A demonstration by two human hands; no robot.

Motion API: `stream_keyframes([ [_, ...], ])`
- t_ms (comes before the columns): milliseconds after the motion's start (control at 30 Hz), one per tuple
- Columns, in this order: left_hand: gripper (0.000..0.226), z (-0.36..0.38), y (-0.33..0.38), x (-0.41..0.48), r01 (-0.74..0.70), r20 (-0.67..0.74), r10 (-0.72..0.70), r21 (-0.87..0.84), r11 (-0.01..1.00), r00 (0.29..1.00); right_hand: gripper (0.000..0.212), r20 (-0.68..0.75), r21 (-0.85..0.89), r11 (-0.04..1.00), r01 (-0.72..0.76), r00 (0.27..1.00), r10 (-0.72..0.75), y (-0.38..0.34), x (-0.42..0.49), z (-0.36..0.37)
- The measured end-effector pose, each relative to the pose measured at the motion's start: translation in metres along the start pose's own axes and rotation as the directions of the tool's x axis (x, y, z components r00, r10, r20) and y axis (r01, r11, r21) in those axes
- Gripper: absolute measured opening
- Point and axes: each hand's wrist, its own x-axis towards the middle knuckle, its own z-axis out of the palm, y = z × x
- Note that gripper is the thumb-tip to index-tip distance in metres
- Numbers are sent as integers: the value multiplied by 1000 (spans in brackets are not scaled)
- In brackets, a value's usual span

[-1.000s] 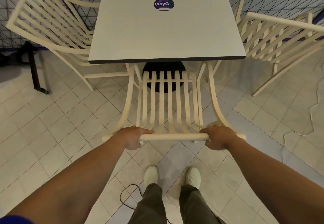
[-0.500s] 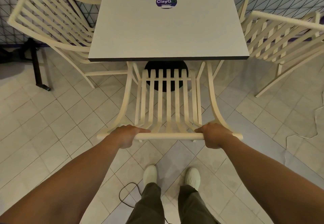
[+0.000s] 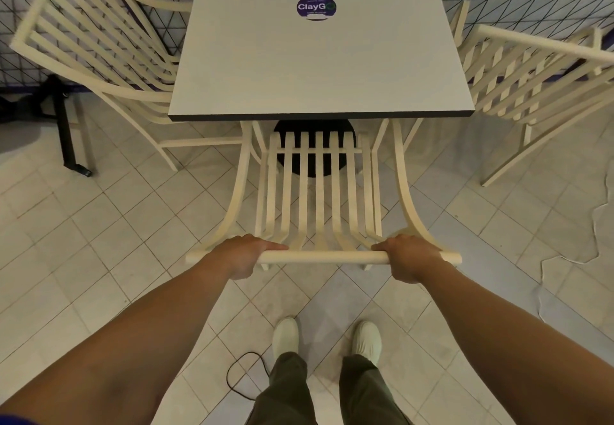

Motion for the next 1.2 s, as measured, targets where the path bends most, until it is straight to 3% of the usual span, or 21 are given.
stream_keyframes([
  [267, 87, -3, -1, 7, 1, 0, -1, -12, 1000, 1000, 52, -9, 14, 1000, 10, 1000, -10, 9, 6, -1],
  [1200, 95, 4, 2, 1, -1, -20, 1, 6, 1000, 1000, 57, 5, -24, 999, -23, 1000, 23, 3, 2, -5],
])
